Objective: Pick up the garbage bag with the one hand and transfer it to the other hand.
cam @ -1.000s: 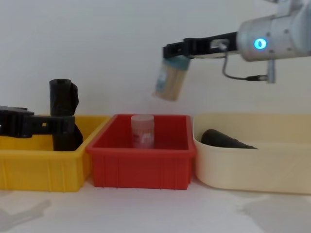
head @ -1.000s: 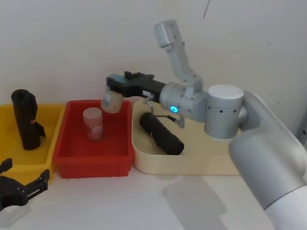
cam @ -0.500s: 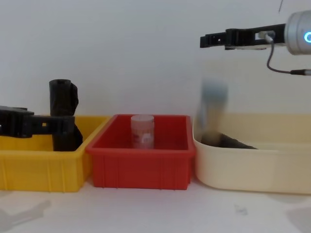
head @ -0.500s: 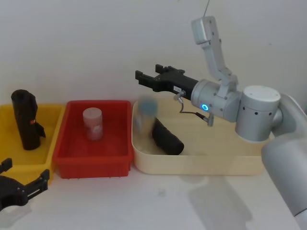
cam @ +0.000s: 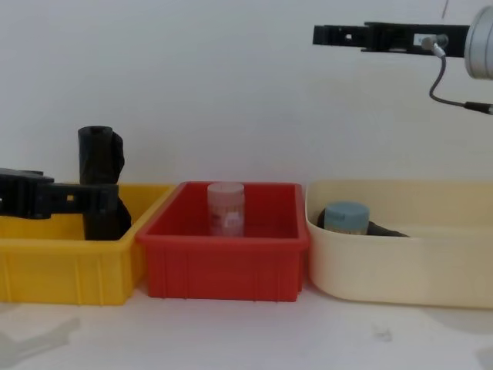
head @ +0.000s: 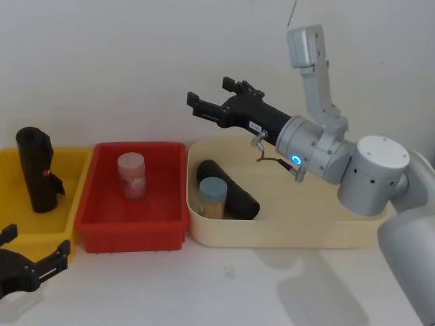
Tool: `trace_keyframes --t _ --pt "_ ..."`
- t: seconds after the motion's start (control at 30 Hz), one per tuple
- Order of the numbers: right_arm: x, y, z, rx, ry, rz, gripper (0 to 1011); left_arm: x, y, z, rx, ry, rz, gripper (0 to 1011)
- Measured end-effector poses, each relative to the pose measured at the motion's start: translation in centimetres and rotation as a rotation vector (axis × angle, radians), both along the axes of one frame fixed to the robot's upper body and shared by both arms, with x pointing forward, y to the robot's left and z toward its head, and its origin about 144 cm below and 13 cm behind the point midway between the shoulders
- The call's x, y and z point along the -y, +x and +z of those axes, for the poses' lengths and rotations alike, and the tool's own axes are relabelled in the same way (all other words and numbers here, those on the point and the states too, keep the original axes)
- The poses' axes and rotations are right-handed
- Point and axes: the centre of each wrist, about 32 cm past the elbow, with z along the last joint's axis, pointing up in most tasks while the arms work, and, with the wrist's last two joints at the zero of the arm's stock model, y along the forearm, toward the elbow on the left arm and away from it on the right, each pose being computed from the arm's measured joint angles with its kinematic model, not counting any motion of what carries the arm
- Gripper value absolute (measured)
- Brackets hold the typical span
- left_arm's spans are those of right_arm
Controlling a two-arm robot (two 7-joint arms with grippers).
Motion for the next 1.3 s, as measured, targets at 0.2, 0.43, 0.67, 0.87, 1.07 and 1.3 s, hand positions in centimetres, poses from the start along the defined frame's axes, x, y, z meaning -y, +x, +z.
trace_keyframes --t 0.2,0.43,0.67,0.87,1.07,1.3 --pt "-0.8 -1.1 -1.0 0.08 0.04 0.061 1001 0.0 0.0 0.0 0.0 0.0 0.0 1001" --pt "-2.0 -2.6 -2.4 0.151 0.082 0.141 1001 0.1 0.5 0.1 0.008 0.002 -0.008 1001" --pt "-3.5 -4.6 -4.2 0.213 0.122 0.249 1001 0.4 1.7 0.7 0.051 0.009 -0.039 1001" --pt "-4.4 -6.2 -5.6 0.235 0.129 0.318 1001 0.8 3.0 1.5 0.105 0.019 -0.065 1001" --pt "-5.1 -7.5 -6.4 0.24 0.126 0.353 1001 1.3 4.2 2.4 0.154 0.033 -0.091 1001" --pt "-5.6 -8.5 -6.6 0.238 0.116 0.341 1001 1.7 4.9 2.9 0.182 0.041 -0.105 1001"
